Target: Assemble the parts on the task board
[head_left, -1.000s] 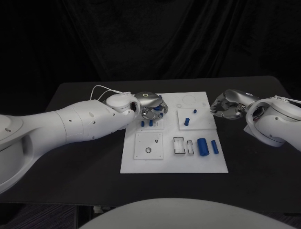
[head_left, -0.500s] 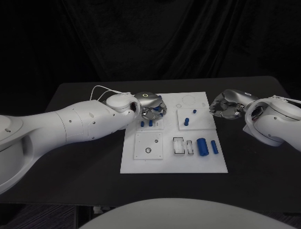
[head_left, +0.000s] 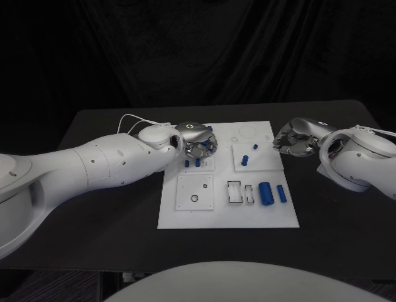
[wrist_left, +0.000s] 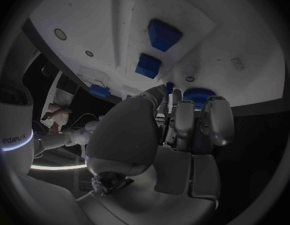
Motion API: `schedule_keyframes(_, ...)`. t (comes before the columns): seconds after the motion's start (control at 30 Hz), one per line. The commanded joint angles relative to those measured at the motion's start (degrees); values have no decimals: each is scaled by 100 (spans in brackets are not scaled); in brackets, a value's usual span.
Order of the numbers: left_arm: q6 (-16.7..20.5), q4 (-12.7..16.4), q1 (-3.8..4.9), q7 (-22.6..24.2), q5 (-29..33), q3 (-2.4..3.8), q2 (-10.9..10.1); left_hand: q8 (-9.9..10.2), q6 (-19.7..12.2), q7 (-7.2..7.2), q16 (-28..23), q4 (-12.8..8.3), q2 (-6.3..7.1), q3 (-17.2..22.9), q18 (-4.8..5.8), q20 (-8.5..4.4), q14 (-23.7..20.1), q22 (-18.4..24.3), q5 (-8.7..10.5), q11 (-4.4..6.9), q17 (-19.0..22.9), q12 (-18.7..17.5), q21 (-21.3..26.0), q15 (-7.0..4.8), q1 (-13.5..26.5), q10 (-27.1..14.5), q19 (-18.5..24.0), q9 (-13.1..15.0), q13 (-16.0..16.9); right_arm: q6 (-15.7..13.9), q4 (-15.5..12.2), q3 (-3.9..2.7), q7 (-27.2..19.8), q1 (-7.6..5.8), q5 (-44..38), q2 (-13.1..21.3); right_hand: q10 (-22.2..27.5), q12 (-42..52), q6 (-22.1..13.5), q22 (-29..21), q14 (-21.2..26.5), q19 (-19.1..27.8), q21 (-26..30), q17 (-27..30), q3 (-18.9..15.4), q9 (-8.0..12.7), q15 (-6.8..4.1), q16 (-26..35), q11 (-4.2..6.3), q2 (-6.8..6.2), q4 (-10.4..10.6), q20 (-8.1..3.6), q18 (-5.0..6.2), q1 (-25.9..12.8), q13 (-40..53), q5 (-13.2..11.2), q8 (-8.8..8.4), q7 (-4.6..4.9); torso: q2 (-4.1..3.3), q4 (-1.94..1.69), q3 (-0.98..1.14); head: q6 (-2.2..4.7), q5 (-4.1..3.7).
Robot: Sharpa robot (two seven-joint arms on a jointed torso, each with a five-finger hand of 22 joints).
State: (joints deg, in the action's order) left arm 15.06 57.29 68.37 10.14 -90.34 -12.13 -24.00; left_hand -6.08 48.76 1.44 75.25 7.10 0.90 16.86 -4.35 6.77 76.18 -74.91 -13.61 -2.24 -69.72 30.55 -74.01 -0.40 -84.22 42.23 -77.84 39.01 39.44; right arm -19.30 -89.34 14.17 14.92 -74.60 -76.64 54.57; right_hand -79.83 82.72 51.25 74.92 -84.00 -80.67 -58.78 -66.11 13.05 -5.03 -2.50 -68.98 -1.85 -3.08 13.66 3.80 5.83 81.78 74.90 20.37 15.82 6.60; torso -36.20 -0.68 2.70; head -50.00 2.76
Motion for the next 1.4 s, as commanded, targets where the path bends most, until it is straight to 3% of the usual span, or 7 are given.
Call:
schedule_keyframes(0.03, 44, -13, -18, 66, 1, 6, 19, 31, 46, 13, -4, -26, -27, 27, 61, -10, 40, -1017, -21, -4, 12, -31, -19, -24, 13, 81, -43, -12, -22, 34, 4, -4, 26, 1, -14, -3, 25, -23, 48, 188, -65, 19, 10, 5, 27, 8, 8, 23, 3, -27, 13, -17, 50, -35, 227, 35, 32, 6, -2, -2, 0, 0, -2)
schedule_keyframes(0.47, -28, -24, -48, 32, 1, 6, 18, 184, -25, -6, -47, -66, 23, 99, 57, -24, 16, -1008, 56, -12, 86, -217, 11, -21, 101, 235, -23, -111, -220, 45, 42, -4, 12, 3, 9, -24, 25, -23, 49, 183, -66, 22, 22, 1, 30, 9, 7, 19, 5, -26, 12, -18, 52, -33, 226, 36, 32, 5, -2, -2, 1, 0, 1)
schedule_keyframes(0.63, 366, 6, -55, 199, 1, 6, -19, 71, 253, 129, 42, -226, -28, 153, 85, -34, 117, -1046, -45, 146, -2, -33, -111, -134, 3, 554, -112, -71, -126, 36, 36, -4, 9, 4, 13, -13, 25, -23, 49, 183, -66, 22, 22, 1, 30, 9, 7, 19, 5, -26, 12, -18, 52, -33, 226, 36, 32, 5, -3, 0, 6, 0, 1)
schedule_keyframes(0.77, 802, 92, -57, 322, 1, 6, -99, -7, 429, 194, 91, -331, -35, 193, 98, -45, 181, -1064, -181, 183, -47, -16, -170, -171, -55, 654, -151, -36, -121, 32, 26, -4, 7, 4, 13, 12, 27, -24, 49, 183, -63, 22, 26, 14, 34, 10, 6, 30, 6, -25, 9, -18, 53, -28, 224, 39, 32, 3, -2, -4, 2, 0, -11)
schedule_keyframes(0.93, 1235, 400, -34, 376, 1, 7, -345, -56, 567, 254, 94, -390, -24, 218, 102, -60, 203, -1070, -235, 153, -33, -65, -199, -169, -64, 724, -171, -16, -171, 39, 19, -3, 12, 4, 14, 52, 27, -24, 49, 183, -63, 22, 26, 14, 34, 10, 6, 30, 6, -25, 9, -18, 53, -28, 224, 39, 32, 3, 0, -4, 3, 0, -10)
schedule_keyframes(1.1, 1411, 794, 53, 351, 1, 12, -662, -66, 651, 294, 76, -422, 5, 237, 105, -72, 210, -1074, -230, 119, 1, -115, -218, -137, -55, 858, -185, -15, -241, 54, 19, -3, 19, 4, 14, 81, 34, -29, 47, 180, -62, 24, 34, 17, 35, 11, 6, 33, 6, -26, 7, -19, 54, -27, 216, 39, 31, 3, -1, -5, 0, 0, -7)
schedule_keyframes(1.4, 1072, 1278, 196, 171, 1, 11, -1142, -28, 659, 316, 15, -424, 24, 264, 89, -80, 166, -1052, -173, 89, 85, -280, -150, -115, -19, 857, -132, -32, -363, 90, 49, -3, 23, 4, 22, 74, 39, -32, 47, 178, -59, 25, 40, 24, 35, 11, 6, 40, 6, -28, 8, -19, 55, -28, 210, 39, 31, 4, 5, -16, 3, 0, 33)
